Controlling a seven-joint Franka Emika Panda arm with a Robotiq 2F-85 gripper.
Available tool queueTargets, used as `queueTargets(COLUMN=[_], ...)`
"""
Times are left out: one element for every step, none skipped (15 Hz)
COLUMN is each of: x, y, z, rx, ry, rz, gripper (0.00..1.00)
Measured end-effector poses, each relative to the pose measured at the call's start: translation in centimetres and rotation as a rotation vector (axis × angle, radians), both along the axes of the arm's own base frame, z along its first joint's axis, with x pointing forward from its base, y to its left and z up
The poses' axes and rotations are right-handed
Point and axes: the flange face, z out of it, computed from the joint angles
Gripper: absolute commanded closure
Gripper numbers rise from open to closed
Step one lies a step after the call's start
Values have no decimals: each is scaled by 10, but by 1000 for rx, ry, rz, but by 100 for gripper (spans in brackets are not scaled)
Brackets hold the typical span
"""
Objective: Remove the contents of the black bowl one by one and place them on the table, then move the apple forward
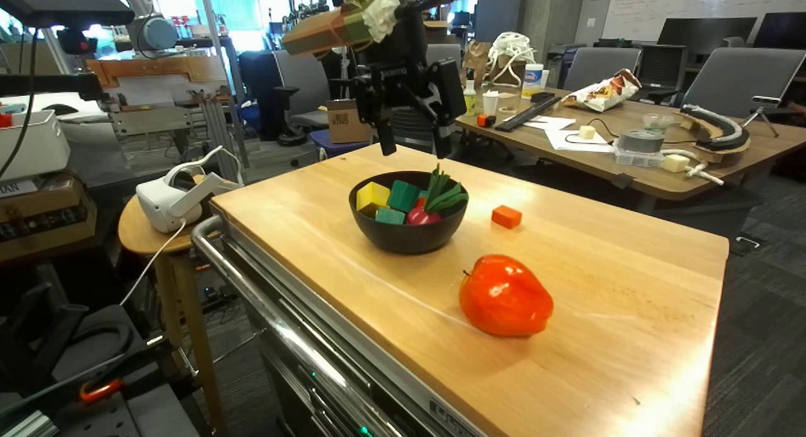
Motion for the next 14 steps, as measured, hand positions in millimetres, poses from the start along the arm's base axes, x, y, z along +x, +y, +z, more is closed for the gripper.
queueTargets(x=[2, 5, 7, 10, 12, 14, 16, 18, 20, 21, 23, 24, 25, 25], y=[-2, -5, -7, -10, -12, -15, -18, -22, -26, -29, -31, -33, -35, -36], z=[-3, -6, -9, -11, -13, -15, -17, -19, -21, -24, -25, -26, -27, -28], rx=[0, -2, -7, -11, -17, -23, -29, -37, -43, -48, -51, -52, -52, -52], ry=[2, 1, 2, 4, 6, 7, 8, 10, 13, 15, 17, 17, 18, 18], rz=[-6, -11, -15, -20, -27, -35, -44, -53, -61, -69, -77, -84, -90, -94], gripper=[25, 25, 34, 42, 49, 58, 65, 73, 81, 89, 96, 98, 100, 100])
